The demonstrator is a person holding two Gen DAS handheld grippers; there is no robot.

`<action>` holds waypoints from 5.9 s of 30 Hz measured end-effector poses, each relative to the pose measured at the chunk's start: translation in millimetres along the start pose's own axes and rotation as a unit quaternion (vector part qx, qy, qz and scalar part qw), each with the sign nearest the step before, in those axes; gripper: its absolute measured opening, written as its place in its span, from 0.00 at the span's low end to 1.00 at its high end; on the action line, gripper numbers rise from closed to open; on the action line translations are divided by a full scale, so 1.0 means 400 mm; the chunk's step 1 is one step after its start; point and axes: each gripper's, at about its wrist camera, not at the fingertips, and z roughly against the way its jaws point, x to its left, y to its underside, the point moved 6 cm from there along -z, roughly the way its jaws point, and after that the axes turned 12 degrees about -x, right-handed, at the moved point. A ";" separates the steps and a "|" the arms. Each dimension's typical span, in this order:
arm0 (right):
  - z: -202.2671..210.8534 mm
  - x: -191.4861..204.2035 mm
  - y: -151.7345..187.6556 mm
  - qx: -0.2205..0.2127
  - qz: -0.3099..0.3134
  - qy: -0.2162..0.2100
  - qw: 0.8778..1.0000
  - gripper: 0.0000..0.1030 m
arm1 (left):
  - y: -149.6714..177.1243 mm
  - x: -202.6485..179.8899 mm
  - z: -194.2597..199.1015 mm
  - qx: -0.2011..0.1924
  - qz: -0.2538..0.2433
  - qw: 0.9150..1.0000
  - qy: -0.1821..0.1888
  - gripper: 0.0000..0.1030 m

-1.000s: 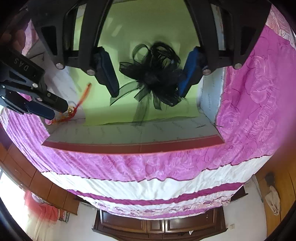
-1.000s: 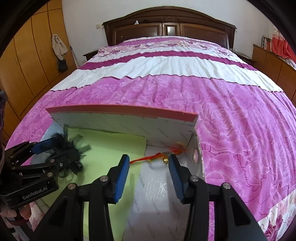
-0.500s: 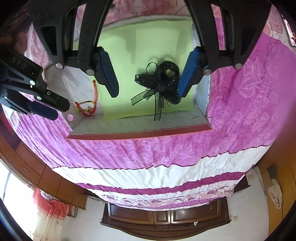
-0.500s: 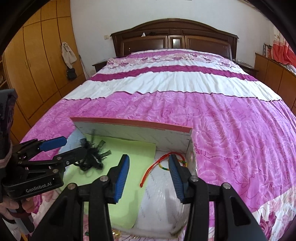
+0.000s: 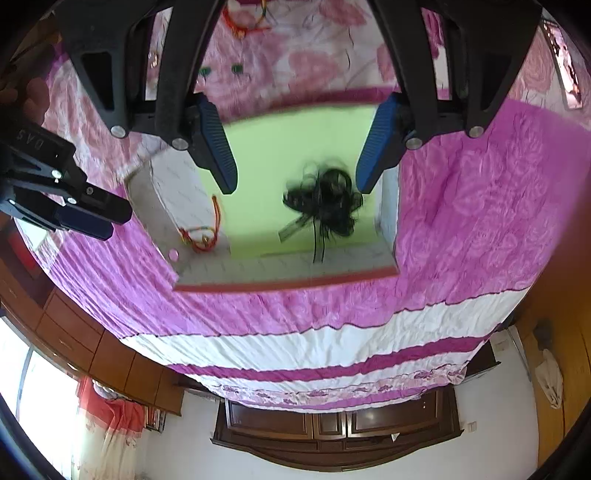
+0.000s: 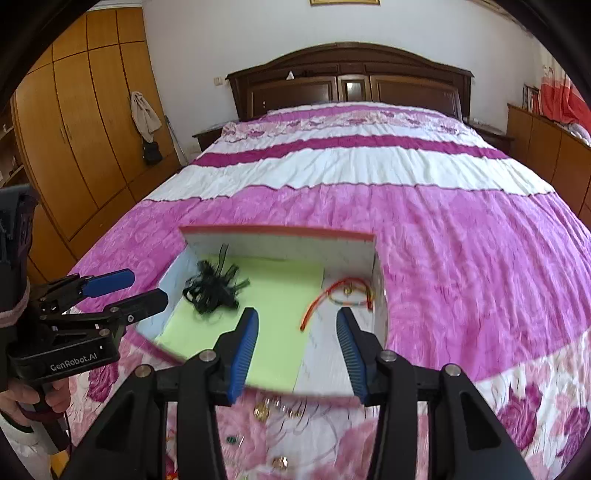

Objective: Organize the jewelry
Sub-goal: 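Grasp the rainbow bracelet with the left tool while the right tool grasps the gold hairpin, then carry both items into the pink box and open both tools to release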

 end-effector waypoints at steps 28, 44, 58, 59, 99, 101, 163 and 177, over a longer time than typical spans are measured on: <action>0.131 -0.050 0.321 0.174 -0.074 0.028 0.982 0.46 | 0.262 -0.061 0.101 0.093 0.022 0.995 0.030 0.57; 0.112 -0.040 0.420 0.223 -0.088 0.014 0.971 0.39 | 0.402 -0.087 0.068 0.155 0.030 0.987 0.041 0.53; 0.096 -0.070 0.435 0.217 -0.125 0.005 0.968 0.25 | 0.433 -0.097 0.058 0.155 0.006 0.987 0.031 0.38; 0.095 -0.072 0.436 0.217 -0.129 0.004 0.968 0.25 | 0.431 -0.097 0.062 0.153 0.008 0.988 0.034 0.27; 0.169 -0.033 0.239 0.086 -0.127 -0.056 0.987 0.20 | 0.207 -0.014 0.131 0.025 0.048 0.998 0.027 0.00; 0.160 -0.032 0.210 0.075 -0.120 -0.057 0.988 0.20 | 0.179 -0.004 0.116 0.018 0.047 0.998 0.022 0.00; -0.185 -0.110 0.098 0.102 -0.026 0.012 0.994 0.36 | 0.148 0.050 -0.114 0.063 0.050 0.996 -0.048 0.27; -0.009 -0.053 0.050 0.043 -0.050 -0.015 0.998 0.36 | 0.104 0.017 0.027 0.020 0.040 0.999 -0.027 0.28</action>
